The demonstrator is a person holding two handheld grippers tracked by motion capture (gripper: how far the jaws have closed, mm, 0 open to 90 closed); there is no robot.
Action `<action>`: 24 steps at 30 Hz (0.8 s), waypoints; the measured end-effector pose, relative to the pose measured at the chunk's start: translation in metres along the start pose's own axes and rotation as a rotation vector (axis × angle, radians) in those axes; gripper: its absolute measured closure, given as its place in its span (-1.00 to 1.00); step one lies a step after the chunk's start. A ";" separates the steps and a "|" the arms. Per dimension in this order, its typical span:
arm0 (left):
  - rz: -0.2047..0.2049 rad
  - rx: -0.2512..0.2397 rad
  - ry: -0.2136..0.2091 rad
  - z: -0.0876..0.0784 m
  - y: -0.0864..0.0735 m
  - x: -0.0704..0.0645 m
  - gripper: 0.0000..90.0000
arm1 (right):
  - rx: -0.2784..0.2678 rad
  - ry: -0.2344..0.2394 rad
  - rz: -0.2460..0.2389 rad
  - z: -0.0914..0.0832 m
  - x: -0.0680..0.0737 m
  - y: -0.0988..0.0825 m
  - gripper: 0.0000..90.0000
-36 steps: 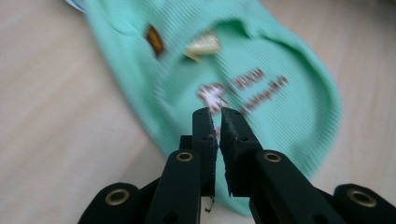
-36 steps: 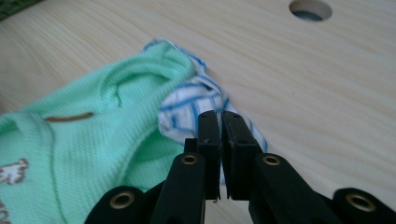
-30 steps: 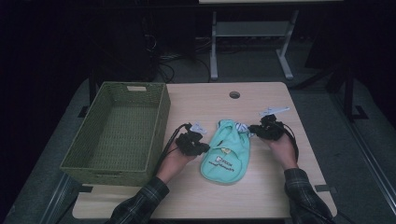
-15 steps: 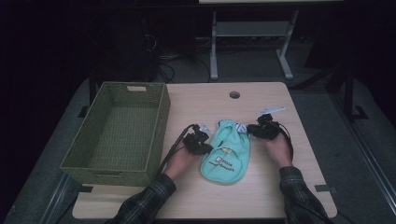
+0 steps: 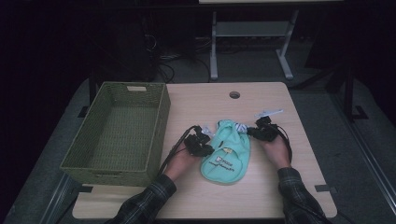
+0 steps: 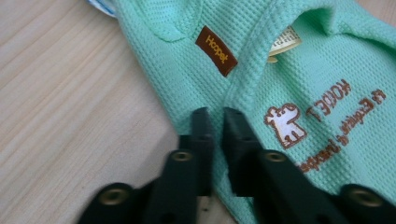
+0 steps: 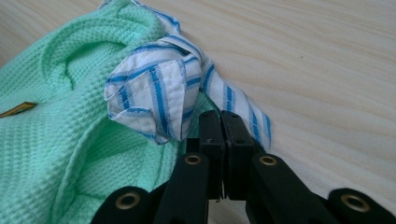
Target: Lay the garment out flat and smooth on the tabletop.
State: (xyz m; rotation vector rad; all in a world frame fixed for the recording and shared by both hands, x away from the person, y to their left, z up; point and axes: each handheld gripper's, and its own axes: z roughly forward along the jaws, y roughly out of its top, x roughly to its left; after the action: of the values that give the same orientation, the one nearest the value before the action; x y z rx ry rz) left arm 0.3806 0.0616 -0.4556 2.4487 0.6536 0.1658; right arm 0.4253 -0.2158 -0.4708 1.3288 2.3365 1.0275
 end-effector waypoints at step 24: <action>-0.012 -0.028 -0.081 -0.015 -0.009 -0.010 0.96 | 0.003 -0.063 -0.082 0.003 -0.010 0.009 0.90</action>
State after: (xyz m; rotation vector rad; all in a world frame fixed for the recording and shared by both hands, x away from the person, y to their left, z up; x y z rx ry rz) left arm 0.3643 0.0709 -0.4478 2.4108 0.6261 0.0699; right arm 0.4384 -0.2198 -0.4679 1.2365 2.3264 0.9435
